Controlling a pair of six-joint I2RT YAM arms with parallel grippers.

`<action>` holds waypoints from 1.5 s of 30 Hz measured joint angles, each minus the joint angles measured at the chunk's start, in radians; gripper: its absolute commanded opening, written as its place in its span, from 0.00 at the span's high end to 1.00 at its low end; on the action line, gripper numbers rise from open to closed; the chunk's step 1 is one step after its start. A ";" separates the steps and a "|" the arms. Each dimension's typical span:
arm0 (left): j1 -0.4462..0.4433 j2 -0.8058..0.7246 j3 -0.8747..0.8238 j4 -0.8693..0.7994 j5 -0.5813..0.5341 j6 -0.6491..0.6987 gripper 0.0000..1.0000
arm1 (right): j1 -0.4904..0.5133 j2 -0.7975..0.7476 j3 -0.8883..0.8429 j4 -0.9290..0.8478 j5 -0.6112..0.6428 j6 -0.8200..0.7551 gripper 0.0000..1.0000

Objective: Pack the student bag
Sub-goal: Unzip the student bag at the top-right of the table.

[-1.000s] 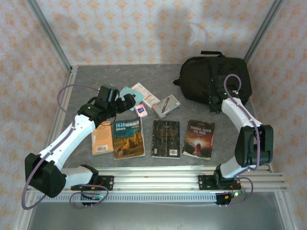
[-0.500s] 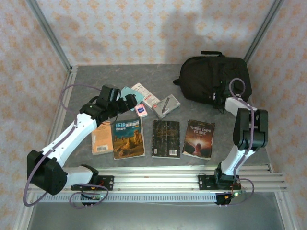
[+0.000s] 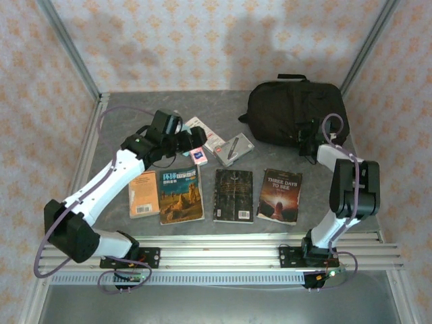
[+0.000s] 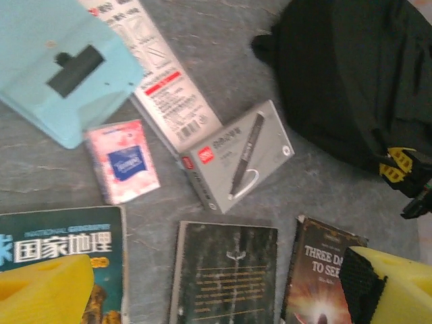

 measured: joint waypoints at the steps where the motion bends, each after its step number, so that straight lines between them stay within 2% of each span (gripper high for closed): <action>1: -0.011 0.015 0.021 -0.005 0.004 -0.002 0.05 | 0.004 -0.014 -0.014 0.004 -0.004 0.004 1.00; 7: -0.067 0.126 0.187 -0.067 0.016 -0.028 0.08 | 0.059 -0.086 -0.041 0.004 -0.009 0.019 1.00; 13: -0.129 0.272 0.431 -0.175 -0.014 -0.094 0.10 | 0.154 -0.167 -0.103 0.040 0.015 0.019 1.00; 15: -0.151 0.327 0.510 -0.206 -0.026 -0.120 0.12 | 0.180 -0.166 -0.132 0.059 0.018 0.020 1.00; 19: -0.196 0.444 0.650 -0.254 -0.031 -0.155 0.24 | 0.205 -0.148 -0.183 0.112 0.023 0.026 1.00; 25: -0.266 0.678 0.884 -0.337 -0.031 -0.164 0.25 | 0.214 -0.118 -0.237 0.223 0.026 0.035 1.00; 27: -0.283 0.759 0.945 -0.363 -0.029 -0.167 0.29 | 0.217 -0.114 -0.255 0.260 0.031 0.037 1.00; 30: -0.295 0.851 0.994 -0.369 -0.014 -0.183 0.37 | 0.220 -0.105 -0.270 0.295 0.036 0.038 1.00; 35: -0.294 0.968 1.068 -0.369 -0.004 -0.210 0.41 | 0.225 -0.084 -0.293 0.355 0.042 0.045 1.00; 45: -0.292 0.990 1.112 -0.282 0.023 -0.250 0.48 | 0.229 -0.070 -0.306 0.401 0.042 0.065 1.00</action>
